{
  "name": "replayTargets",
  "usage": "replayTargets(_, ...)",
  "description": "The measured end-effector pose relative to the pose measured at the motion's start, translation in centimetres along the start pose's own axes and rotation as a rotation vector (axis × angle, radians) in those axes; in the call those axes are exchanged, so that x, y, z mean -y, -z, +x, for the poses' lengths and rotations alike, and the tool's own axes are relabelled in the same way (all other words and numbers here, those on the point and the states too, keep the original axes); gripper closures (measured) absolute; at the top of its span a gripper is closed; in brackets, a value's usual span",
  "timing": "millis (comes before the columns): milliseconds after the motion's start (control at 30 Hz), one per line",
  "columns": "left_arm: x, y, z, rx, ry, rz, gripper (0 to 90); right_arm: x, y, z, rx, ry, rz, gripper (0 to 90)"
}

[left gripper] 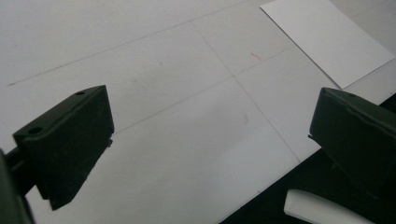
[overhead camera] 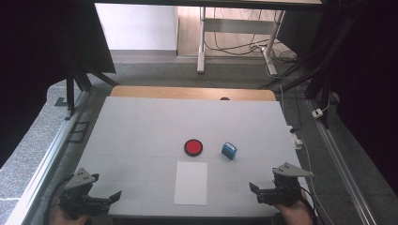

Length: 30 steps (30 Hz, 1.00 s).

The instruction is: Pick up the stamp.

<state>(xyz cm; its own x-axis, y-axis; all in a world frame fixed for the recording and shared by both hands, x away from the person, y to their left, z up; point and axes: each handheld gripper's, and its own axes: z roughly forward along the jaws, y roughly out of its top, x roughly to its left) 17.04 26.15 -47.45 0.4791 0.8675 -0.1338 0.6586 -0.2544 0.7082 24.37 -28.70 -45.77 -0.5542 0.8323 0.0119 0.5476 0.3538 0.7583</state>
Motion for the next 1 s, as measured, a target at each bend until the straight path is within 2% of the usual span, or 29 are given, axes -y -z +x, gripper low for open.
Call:
replayTargets(167,-0.07,-0.08,-0.10,0.017,-0.012,-0.002,0.8,-0.01,0.00,-0.17,-0.017,-0.018,0.001,0.0)
replayTargets(400,-0.17,-0.31,-0.09,0.028,-0.016,0.009,1.3,-0.07,-0.22,-0.05,-0.042,0.003,0.019,0.0)
replayTargets(633,-0.20,-0.40,-0.03,0.044,-0.017,0.018,2.7,-0.12,-0.30,0.07,-0.046,0.016,0.030,0.0)
replayTargets(1000,-0.23,-0.47,-0.19,0.039,-0.029,0.028,1.2,-0.18,-0.37,0.25,-0.059,0.038,0.041,0.0)
